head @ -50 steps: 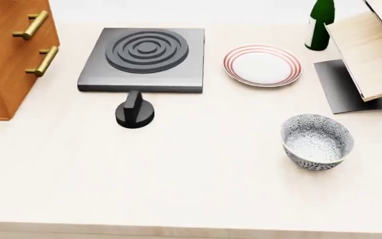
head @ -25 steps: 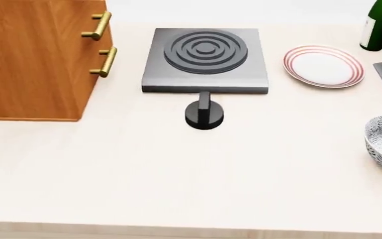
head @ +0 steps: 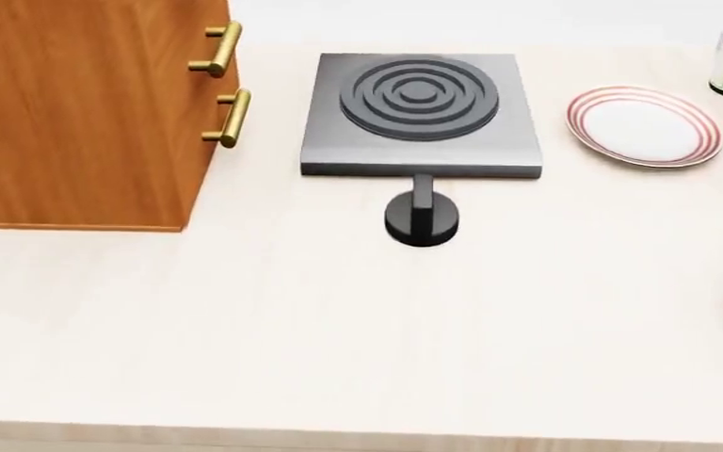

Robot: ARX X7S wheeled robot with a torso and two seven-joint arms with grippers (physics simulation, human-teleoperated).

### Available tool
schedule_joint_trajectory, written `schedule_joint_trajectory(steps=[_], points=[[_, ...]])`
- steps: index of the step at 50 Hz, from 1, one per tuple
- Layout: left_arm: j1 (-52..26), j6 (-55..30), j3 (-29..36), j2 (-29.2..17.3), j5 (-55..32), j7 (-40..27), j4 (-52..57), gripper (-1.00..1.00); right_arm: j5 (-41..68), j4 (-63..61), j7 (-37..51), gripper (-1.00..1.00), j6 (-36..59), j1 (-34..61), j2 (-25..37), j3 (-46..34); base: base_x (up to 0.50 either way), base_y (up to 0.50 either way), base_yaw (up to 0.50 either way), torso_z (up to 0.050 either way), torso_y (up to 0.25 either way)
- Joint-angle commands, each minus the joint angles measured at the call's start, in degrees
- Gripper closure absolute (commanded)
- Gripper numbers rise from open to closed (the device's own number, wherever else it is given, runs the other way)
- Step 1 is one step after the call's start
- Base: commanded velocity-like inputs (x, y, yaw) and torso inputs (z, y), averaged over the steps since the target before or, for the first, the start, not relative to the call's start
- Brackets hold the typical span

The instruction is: Put the bowl on the stove.

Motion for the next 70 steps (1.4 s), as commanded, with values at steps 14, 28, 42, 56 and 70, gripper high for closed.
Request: schedule_joint_trajectory(steps=[14, 28, 42, 56, 70], points=[[0.0, 0.1, -0.5, 1.0, 1.2, 0.8, -0.5, -1.0, -0.6, 0.1, -2.5, -1.0, -0.9, -1.1, -1.4, 0.8, 0.5, 0.0, 0.0, 0.0, 0.0], [0.0, 0.3, 0.1, 0.9, 1.5, 0.7, -0.8, -1.0, -1.1, 0.2, -2.6, -1.0, -1.2, -1.5, -1.3, 0.3, 0.5, 0.0, 0.0, 0.0, 0.0], [-0.1, 0.4, 0.5, 0.8, 1.7, 0.6, -0.9, -1.0, -1.6, 0.5, -3.0, -1.0, -1.6, -2.0, -1.4, -0.3, 0.5, 0.0, 0.0, 0.0, 0.001], [0.1, 0.7, 0.5, 0.6, 1.7, 0.3, -1.0, -1.0, -1.4, 0.1, -3.3, -1.0, -1.3, -2.5, -0.8, -0.6, 0.5, 0.0, 0.0, 0.0, 0.002], [0.2, 1.9, 2.1, 1.4, 2.6, 0.8, -2.1, -1.0, -3.7, 0.6, -2.9, -1.0, 1.2, -0.7, 5.2, -5.2, 0.33, 0.0, 0.0, 0.0, 0.0]])
